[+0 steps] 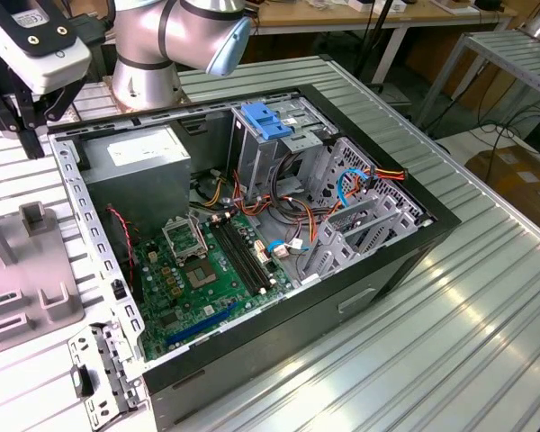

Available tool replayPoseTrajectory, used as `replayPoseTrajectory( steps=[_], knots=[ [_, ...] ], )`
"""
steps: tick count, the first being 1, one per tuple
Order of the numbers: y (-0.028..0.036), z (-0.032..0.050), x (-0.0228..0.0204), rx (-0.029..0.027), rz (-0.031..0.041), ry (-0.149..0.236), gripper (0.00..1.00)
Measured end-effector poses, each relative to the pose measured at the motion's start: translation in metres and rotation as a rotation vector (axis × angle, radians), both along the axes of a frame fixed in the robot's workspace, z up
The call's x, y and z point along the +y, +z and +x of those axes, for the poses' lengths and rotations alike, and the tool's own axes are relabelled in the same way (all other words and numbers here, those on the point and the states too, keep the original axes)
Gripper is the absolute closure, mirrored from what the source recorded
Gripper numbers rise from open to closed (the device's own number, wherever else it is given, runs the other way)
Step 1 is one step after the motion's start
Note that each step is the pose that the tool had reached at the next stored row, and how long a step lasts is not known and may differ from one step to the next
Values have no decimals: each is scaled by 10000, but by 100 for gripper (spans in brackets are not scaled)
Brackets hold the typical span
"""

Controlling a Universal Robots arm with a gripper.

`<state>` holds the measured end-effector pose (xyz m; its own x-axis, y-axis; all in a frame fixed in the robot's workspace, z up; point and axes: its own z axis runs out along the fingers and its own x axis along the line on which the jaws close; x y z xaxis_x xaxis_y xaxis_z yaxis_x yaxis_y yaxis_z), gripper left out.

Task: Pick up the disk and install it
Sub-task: 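Reach for the disk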

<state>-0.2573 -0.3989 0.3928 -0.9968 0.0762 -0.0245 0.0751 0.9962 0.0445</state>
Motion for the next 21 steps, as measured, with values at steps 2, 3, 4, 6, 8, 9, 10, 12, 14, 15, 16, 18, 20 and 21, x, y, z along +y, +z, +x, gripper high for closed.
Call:
replayPoseTrajectory(
  steps=[2, 3, 4, 6, 8, 9, 10, 12, 14, 15, 16, 18, 20, 21],
  knots=[
    [0, -5, 0, 0, 0, 1, 89],
    [0, -8, 0, 0, -1, 0, 89],
    [0, -10, 0, 0, -1, 0, 89],
    [0, -12, 0, 0, 0, 0, 89],
    [0, -15, 0, 1, -1, 0, 89],
    [0, -15, 0, 0, -1, 0, 89],
    [0, -16, 0, 0, -1, 0, 89],
    [0, -18, 0, 0, -1, 0, 89],
    [0, -21, 0, 0, -1, 0, 89],
    [0, -24, 0, 0, -1, 0, 89],
    [0, -26, 0, 1, -1, 0, 89],
    [0, -27, 0, 0, -1, 0, 89],
    [-1, -31, 0, 0, -1, -1, 89],
    [-1, -34, 0, 0, -1, 0, 89]
  ],
)
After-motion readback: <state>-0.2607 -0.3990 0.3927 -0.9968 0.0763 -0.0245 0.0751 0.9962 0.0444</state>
